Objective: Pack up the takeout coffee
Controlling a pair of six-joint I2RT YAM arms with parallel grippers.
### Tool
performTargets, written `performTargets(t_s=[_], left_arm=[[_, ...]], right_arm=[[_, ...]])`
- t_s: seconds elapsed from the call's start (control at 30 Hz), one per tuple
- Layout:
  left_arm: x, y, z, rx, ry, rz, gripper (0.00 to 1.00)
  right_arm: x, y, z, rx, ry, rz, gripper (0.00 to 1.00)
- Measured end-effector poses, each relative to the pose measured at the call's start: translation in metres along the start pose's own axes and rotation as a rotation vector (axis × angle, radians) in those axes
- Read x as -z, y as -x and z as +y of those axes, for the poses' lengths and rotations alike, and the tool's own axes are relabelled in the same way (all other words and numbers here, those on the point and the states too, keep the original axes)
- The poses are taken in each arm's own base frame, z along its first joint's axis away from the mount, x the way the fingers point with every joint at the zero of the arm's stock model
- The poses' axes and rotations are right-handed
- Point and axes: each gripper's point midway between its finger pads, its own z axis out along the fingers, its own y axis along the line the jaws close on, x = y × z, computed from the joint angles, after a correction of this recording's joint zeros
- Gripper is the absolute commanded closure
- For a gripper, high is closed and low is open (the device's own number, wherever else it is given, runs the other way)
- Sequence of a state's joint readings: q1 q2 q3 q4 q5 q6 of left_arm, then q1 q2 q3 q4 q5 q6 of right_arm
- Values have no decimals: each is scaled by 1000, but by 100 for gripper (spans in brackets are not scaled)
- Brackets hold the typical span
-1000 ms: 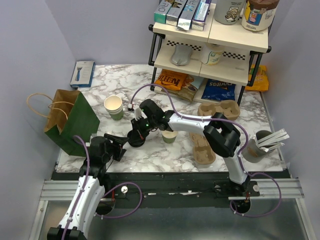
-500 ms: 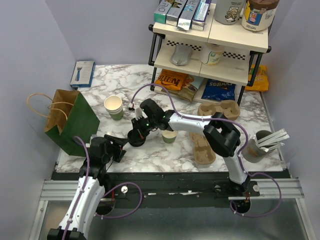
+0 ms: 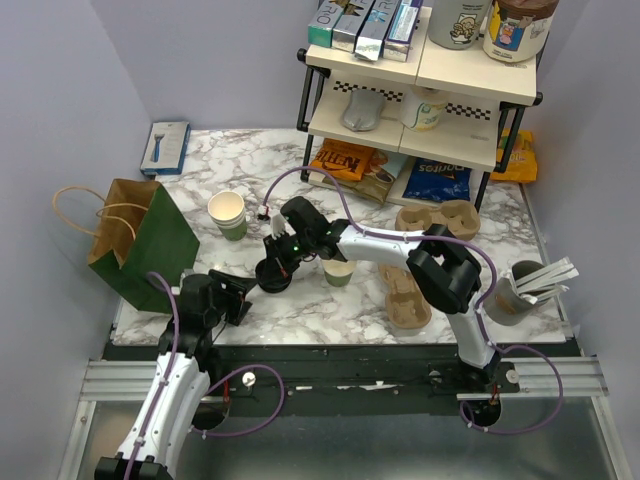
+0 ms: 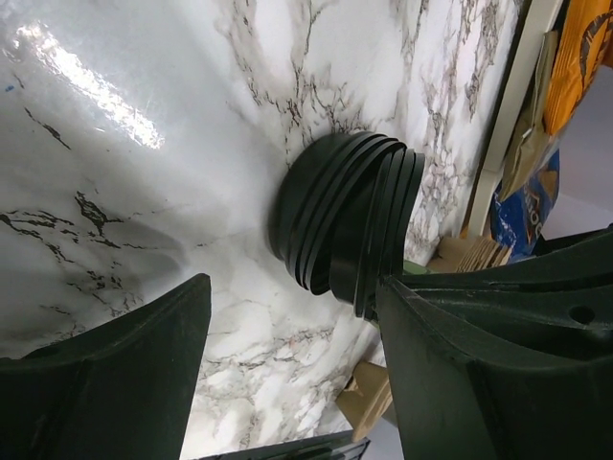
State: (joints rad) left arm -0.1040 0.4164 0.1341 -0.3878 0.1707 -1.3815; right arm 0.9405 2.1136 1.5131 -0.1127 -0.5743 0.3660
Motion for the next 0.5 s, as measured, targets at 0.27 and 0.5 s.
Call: performTargets(t_s=[0.27,0.5], left_arm=[[-2,2,-7,-6,-27,-6,23],[-2,4,-15,-4,-59,-13,23]], right_arm=[[0,0,0,0,1,0,99],[0,0,0,0,2,1,99]])
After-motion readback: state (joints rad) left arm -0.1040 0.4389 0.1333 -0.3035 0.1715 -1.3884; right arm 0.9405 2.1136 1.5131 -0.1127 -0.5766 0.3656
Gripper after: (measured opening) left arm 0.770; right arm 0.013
